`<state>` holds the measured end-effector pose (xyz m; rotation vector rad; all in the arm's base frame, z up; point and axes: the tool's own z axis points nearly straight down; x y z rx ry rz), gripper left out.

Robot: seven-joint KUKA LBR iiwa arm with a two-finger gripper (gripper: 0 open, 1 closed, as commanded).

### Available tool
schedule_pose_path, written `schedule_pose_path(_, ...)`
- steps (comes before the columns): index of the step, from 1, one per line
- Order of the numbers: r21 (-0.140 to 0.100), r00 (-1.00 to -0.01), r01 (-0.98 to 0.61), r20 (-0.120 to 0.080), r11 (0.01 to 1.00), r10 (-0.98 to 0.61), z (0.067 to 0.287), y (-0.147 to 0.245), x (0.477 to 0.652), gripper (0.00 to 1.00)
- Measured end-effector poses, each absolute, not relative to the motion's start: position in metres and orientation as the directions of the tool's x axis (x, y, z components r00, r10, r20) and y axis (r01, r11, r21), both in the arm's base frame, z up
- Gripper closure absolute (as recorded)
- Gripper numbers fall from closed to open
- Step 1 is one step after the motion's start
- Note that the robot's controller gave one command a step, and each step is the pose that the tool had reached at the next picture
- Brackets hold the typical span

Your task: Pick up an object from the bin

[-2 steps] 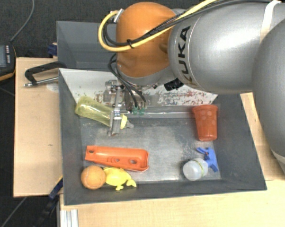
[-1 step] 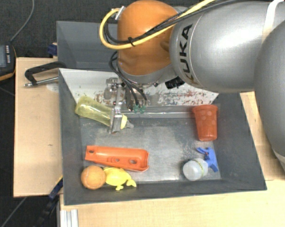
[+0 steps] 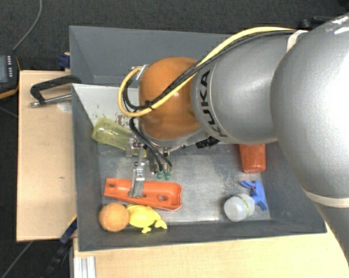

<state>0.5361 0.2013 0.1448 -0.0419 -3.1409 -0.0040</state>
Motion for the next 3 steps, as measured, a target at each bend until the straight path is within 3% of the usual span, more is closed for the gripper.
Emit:
schedule_pose_path(1, 0.005, -0.932, 0.362, -0.002, 0.932, 0.362, 0.149, 0.203, 0.574, 0.0)
schedule_pose_path(2, 0.004, -0.998, 0.067, -0.001, 0.998, 0.067, 0.145, 0.17, 0.542, 0.0)
schedule_pose_path(3, 0.006, -0.985, 0.17, -0.004, 0.985, 0.17, 0.093, 0.176, 0.521, 0.0)
